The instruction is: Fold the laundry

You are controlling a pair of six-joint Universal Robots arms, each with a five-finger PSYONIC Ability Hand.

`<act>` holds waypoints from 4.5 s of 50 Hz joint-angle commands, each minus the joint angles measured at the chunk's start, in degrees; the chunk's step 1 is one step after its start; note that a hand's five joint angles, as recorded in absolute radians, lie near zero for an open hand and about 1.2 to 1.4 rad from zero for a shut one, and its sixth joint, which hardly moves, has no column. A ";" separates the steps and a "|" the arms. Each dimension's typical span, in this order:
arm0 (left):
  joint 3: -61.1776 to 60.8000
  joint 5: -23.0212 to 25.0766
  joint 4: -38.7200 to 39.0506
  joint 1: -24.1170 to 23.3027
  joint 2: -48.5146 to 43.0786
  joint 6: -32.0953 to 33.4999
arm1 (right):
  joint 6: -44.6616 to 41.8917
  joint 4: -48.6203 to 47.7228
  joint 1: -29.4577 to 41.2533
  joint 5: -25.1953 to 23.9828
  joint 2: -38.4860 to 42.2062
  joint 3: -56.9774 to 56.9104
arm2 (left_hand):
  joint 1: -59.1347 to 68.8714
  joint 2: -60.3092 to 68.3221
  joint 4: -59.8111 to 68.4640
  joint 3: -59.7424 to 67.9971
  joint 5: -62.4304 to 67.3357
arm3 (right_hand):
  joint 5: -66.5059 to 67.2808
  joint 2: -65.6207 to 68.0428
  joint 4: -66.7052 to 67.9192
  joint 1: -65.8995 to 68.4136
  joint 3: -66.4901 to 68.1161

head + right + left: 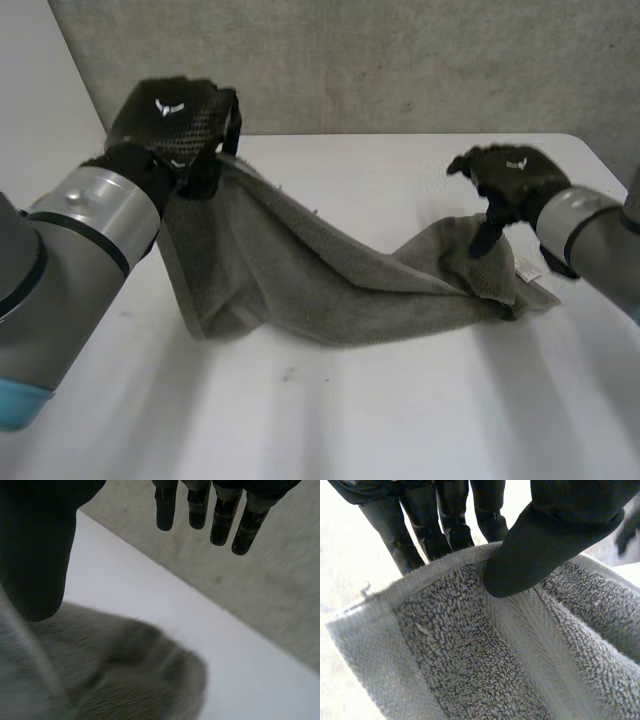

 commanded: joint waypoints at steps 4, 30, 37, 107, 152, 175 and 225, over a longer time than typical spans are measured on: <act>4.91 -0.20 -0.41 -4.68 4.57 -0.59 | 11.30 -2.90 -0.35 -2.37 -2.98 15.34 | 11.97 10.18 10.23 10.23 10.68 | 3.69 4.60 4.34 5.67 5.36; 5.63 -0.28 -0.23 -7.14 7.21 -1.82 | 21.50 -21.11 5.01 -2.64 13.28 13.51 | 11.97 10.18 10.23 10.23 10.68 | 27.58 28.50 28.24 29.57 29.26; 5.54 -0.28 -0.32 -6.79 7.12 -1.82 | 21.67 -20.76 5.80 -1.86 12.93 13.59 | 11.97 10.18 10.23 10.23 10.68 | 27.58 28.50 28.24 29.57 29.26; -10.01 0.86 -4.79 7.89 2.74 -2.79 | -21.13 4.56 -5.27 -4.31 -18.72 11.66 | 11.97 10.18 10.23 10.23 10.68 | 65.88 66.79 66.53 67.86 67.55; 15.42 0.77 16.12 8.15 -14.06 -3.49 | -31.59 -40.89 2.02 2.99 3.17 -4.71 | 11.97 10.18 10.23 10.23 10.68 | 65.88 66.79 66.53 67.86 67.55; -15.73 1.03 21.83 12.62 -16.35 -3.14 | -18.52 -29.64 -0.70 -6.07 12.14 17.73 | 11.97 10.18 10.23 10.23 10.68 | 65.88 66.79 66.53 67.86 67.55; -19.42 1.21 21.48 16.94 -10.81 -3.49 | 8.31 -25.50 -8.61 -0.01 12.04 18.96 | 11.97 10.18 10.23 10.23 10.68 | 25.05 25.96 25.70 27.03 26.72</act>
